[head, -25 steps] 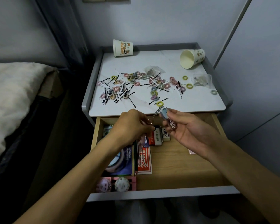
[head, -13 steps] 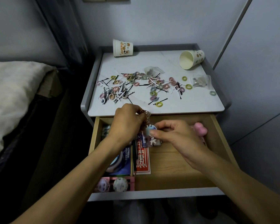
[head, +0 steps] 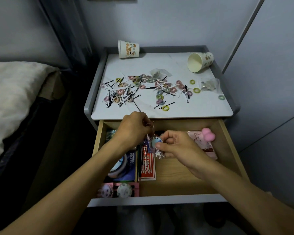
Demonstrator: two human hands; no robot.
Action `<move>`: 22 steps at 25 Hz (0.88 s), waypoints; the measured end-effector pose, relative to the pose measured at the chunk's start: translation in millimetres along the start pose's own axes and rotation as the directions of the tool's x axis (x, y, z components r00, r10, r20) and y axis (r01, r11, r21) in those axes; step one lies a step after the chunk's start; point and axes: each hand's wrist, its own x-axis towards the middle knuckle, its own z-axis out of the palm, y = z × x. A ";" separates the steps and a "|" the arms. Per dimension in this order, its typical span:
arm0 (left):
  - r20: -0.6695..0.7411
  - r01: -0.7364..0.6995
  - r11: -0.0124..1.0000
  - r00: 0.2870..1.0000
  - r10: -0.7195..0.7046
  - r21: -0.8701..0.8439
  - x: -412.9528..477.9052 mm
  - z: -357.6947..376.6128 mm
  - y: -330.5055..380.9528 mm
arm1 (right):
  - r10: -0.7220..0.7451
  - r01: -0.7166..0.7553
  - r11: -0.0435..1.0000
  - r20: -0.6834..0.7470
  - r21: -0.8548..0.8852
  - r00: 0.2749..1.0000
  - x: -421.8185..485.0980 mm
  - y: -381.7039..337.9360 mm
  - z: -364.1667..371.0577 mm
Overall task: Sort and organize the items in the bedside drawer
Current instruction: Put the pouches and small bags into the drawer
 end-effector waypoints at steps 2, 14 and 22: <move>0.091 -0.092 0.989 0.992 0.082 0.112 2.4 11.0 -6.6 | 0.102 -0.101 0.994 0.025 -0.043 0.994 3.0 13.1 -3.9; 0.365 -0.258 0.880 0.925 0.106 0.398 41.2 63.1 -47.5 | 0.292 -0.297 0.924 -0.058 -0.240 0.955 42.5 67.2 9.0; 0.339 -0.236 0.890 0.935 0.099 0.390 47.1 66.9 -53.8 | 0.291 -0.337 0.888 -0.184 -0.314 0.939 42.4 69.5 -9.9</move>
